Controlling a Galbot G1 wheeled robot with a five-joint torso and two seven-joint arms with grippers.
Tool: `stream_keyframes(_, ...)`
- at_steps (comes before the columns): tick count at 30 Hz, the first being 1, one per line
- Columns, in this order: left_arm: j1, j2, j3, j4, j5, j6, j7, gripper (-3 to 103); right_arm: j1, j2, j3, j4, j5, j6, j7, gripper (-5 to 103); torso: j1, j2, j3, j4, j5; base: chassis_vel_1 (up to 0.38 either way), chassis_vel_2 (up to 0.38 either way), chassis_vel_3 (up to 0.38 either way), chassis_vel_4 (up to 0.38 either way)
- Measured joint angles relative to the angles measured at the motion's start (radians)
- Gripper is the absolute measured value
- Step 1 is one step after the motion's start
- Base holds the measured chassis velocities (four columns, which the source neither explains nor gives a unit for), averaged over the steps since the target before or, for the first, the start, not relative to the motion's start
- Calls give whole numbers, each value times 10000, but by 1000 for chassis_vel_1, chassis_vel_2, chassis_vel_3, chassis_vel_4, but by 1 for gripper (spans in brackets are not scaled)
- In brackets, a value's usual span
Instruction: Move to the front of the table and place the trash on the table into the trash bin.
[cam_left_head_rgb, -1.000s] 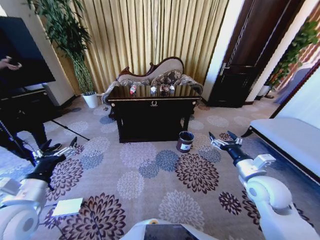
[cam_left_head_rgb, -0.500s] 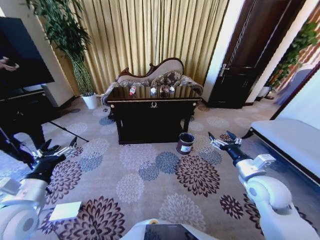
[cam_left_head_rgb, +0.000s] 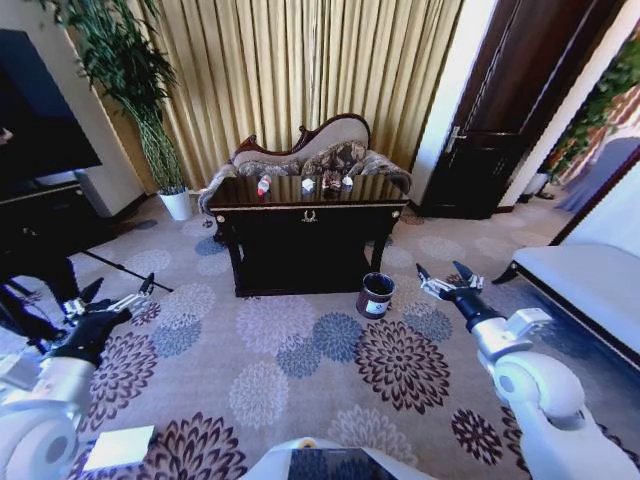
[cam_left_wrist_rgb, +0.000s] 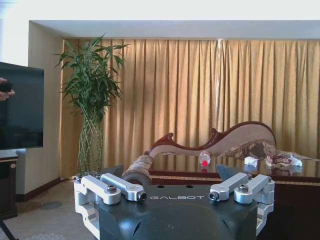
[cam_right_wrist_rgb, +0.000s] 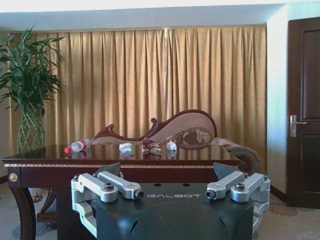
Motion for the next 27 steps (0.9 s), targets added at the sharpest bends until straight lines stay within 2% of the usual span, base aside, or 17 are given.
stream_keyframes(6, 26, -4, -20, -61, -8, -4, -1, 100, 8, -12, -9, 41, 1, 1, 0, 100, 4, -2, 2, -6, 7, -177, 146, 171, -156)
stream_keyframes(11, 48, -43, 6, -89, -11, -5, -4, 100, -11, -9, -23, 50, 3, 2, -7, 100, 1, 0, 0, -2, -3, -157, 162, 145, -168)
stream_keyframes(27, 38, -60, 9, -91, -15, -5, -8, 100, 46, 9, -71, -17, 2, 6, -24, 100, 2, -1, 1, -1, 3, -153, 155, 156, -153)
